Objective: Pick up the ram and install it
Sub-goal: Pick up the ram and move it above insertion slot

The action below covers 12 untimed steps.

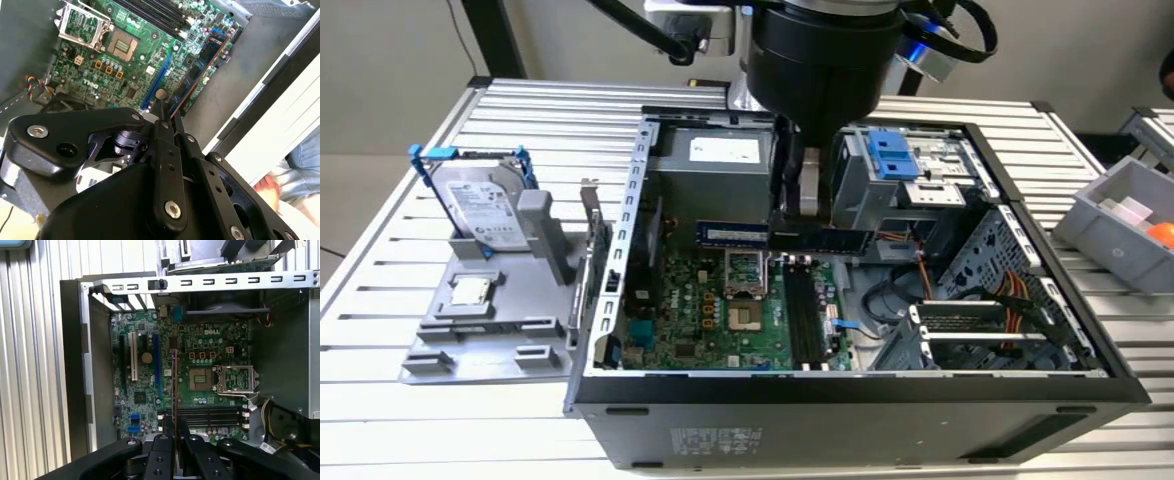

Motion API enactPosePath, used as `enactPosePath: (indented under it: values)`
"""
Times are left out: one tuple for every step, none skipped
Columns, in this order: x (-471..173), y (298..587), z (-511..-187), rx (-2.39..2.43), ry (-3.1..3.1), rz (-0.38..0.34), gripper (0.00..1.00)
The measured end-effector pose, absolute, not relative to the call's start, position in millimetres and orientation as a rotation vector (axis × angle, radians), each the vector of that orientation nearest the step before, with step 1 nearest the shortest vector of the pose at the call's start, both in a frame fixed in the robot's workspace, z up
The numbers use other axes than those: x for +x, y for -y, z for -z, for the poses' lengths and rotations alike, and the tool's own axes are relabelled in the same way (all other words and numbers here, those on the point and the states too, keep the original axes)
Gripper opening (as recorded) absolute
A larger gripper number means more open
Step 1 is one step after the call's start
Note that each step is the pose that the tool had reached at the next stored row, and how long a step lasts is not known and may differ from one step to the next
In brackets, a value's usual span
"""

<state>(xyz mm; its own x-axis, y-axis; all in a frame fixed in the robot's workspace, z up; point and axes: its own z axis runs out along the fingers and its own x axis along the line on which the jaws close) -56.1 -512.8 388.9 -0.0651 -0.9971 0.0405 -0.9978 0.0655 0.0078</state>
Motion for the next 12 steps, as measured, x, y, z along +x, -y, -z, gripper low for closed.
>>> enactPosePath:
  values:
    - [-54.6, 512.7, -388.9, 2.124, 2.267, -0.034, 0.00]
    - [-53.1, 512.5, -388.9, 2.124, 2.267, -0.034, 0.00]
    - [-51.6, 512.4, -388.9, 2.124, 2.267, -0.034, 0.00]
    - [-50.3, 512.2, -388.9, 2.124, 2.267, -0.034, 0.00]
    - [-48.9, 512.0, -388.9, 2.124, 2.267, -0.034, 0.00]
    - [-47.7, 511.8, -388.8, 2.124, 2.267, -0.034, 0.00]
    - [-46.4, 511.6, -388.9, 2.124, 2.267, -0.034, 0.00]
    - [-45.0, 511.3, -388.9, 2.124, 2.267, -0.034, 0.00]
    - [-43.5, 511.0, -388.9, 2.124, 2.267, -0.034, 0.00]
    - [-42.0, 510.5, -388.9, 2.124, 2.267, -0.034, 0.00]
    - [-40.4, 509.5, -388.9, 2.124, 2.267, -0.034, 0.00]
    - [-39.1, 508.0, -388.8, 2.124, 2.267, -0.034, 0.00]
